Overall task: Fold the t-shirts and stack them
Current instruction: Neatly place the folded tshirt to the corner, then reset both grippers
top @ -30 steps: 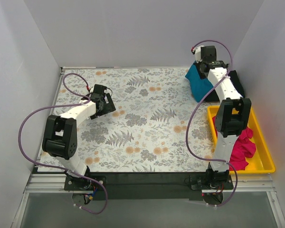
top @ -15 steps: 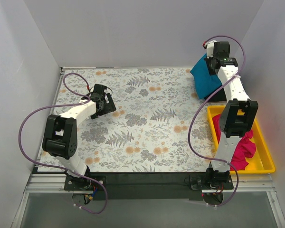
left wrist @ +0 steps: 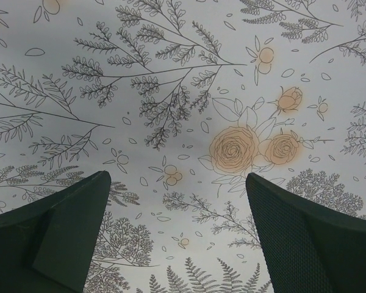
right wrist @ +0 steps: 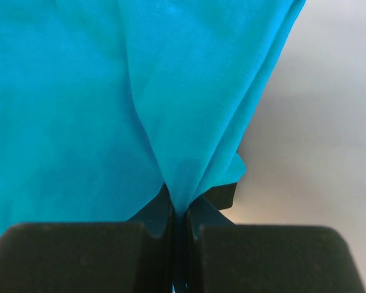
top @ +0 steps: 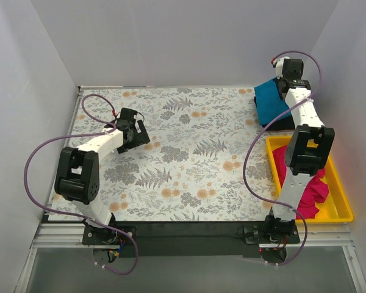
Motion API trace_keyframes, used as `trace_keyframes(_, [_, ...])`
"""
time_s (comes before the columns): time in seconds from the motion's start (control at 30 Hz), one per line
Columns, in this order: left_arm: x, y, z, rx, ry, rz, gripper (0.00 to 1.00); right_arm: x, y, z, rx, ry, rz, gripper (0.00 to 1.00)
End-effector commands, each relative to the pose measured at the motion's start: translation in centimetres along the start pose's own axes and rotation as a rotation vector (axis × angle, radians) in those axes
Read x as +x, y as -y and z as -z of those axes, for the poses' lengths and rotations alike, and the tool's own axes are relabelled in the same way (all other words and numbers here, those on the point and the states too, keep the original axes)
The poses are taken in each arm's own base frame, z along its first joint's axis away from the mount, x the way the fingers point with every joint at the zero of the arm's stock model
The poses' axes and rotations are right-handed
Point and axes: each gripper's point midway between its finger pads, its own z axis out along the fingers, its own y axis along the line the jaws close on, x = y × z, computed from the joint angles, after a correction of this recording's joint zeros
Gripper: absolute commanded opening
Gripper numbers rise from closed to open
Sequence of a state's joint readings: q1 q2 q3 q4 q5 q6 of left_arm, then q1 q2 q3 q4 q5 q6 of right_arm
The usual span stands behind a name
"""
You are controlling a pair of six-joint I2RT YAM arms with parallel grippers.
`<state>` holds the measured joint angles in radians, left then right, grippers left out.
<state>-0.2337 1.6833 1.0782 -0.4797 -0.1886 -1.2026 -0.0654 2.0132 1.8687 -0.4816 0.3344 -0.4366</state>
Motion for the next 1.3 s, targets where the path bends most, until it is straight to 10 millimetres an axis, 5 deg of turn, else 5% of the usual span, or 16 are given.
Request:
trace_keyframes(0.0, [-0.6,0.9,0.1,0.024,-0.002,0.004,0.93,-0.1,2.5,-2.2,0.105,0.025,-0.002,0.01])
trace_keyframes(0.27, [-0.2,0.8,-0.3,0.015,-0.018,-0.002,0.93,2.6,2.6,-6.6,0.177,-0.048,0.029,0.01])
trace_keyframes(0.53, [0.5,0.8,-1.1,0.012,-0.052,-0.010,0.93,3.8,5.0,-8.0,0.299,-0.081,0.013,0.06])
trace_keyframes(0.63, [0.6,0.8,-1.3,0.011,-0.056,-0.011,0.93,4.3,5.5,-8.3,0.326,-0.093,0.000,0.17])
trace_keyframes(0.8, [0.9,0.9,-1.4,0.016,-0.063,-0.013,0.93,5.0,5.8,-8.1,0.374,-0.118,-0.035,0.58])
trace_keyframes(1.03, [0.4,1.3,-1.0,0.038,-0.051,-0.009,0.93,1.3,7.6,-3.0,0.397,-0.005,-0.157,0.80])
trace_keyframes(1.27, [-0.6,2.8,0.6,0.126,-0.016,-0.003,0.95,-3.7,8.9,8.5,0.278,0.222,-0.339,0.97])
